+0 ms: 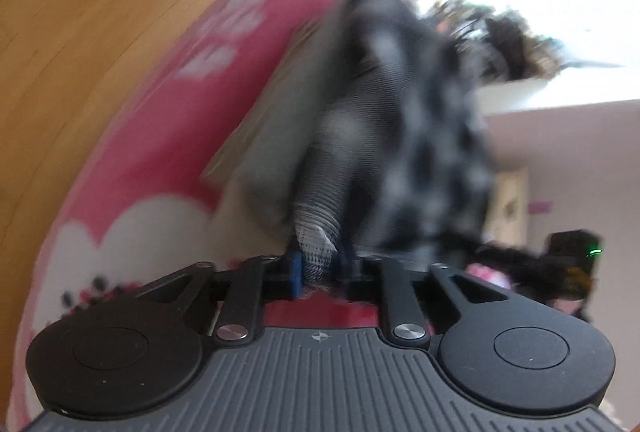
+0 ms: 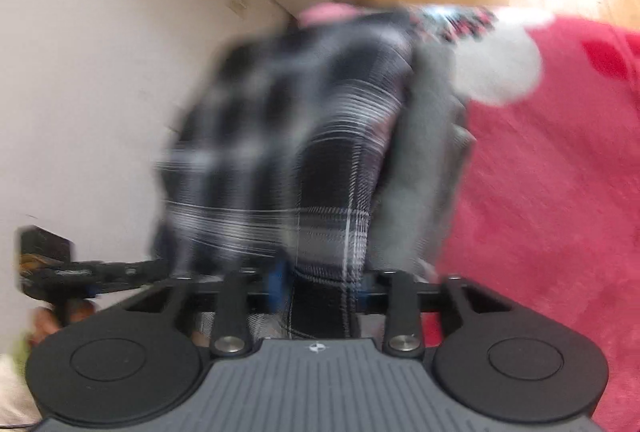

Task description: Fold clothes

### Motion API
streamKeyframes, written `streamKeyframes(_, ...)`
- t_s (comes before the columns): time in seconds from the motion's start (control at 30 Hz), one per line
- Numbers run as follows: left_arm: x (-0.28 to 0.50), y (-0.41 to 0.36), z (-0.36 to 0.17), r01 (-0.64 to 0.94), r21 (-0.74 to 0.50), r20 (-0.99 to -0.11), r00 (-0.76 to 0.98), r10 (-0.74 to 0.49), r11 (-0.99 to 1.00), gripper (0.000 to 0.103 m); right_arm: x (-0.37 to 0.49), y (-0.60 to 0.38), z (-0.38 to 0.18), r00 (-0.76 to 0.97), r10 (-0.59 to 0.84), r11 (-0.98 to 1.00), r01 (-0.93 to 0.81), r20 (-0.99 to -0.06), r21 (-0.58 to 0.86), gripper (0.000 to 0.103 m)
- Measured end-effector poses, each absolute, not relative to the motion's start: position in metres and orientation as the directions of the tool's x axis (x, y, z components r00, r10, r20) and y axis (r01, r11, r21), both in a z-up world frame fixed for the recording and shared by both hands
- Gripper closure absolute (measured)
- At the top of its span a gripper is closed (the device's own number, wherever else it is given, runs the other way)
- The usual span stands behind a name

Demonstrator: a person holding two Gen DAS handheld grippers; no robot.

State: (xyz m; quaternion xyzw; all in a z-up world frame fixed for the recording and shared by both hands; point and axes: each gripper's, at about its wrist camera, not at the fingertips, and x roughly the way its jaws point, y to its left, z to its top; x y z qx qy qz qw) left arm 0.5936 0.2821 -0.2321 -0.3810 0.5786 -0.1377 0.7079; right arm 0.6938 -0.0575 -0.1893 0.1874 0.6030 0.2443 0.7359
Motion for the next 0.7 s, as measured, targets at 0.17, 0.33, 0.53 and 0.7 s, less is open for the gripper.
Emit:
streamKeyframes(0.17,0.584,0.300,-0.214,-0.269,-0.670,-0.734,0.383,-0.561,0.692,0.058,0.677,-0.077,-0.170,0.277,0.559,0.821,-0.053,-0.781,0.569,0.044)
streamKeyframes(0.33,0.564,0.281,-0.152,-0.099,-0.529,-0.717,0.583,-0.382,0.843,0.058,0.648,-0.062,-0.103,0.554,0.439,0.897,-0.222,-0.708,0.383,0.056)
streamKeyframes(0.53,0.566,0.189,-0.173,0.125,-0.332,-0.742,0.578,-0.340,0.935,0.058,0.638,0.001,-0.125,0.618,0.391,0.907,-0.386,-0.682,0.171,0.067)
streamKeyframes(0.7,0.566,0.167,-0.220,0.048,-0.243,-0.826,0.514,-0.232,0.969,0.056,0.644,0.017,-0.166,0.539,0.268,0.929,-0.364,-0.799,0.066,0.069)
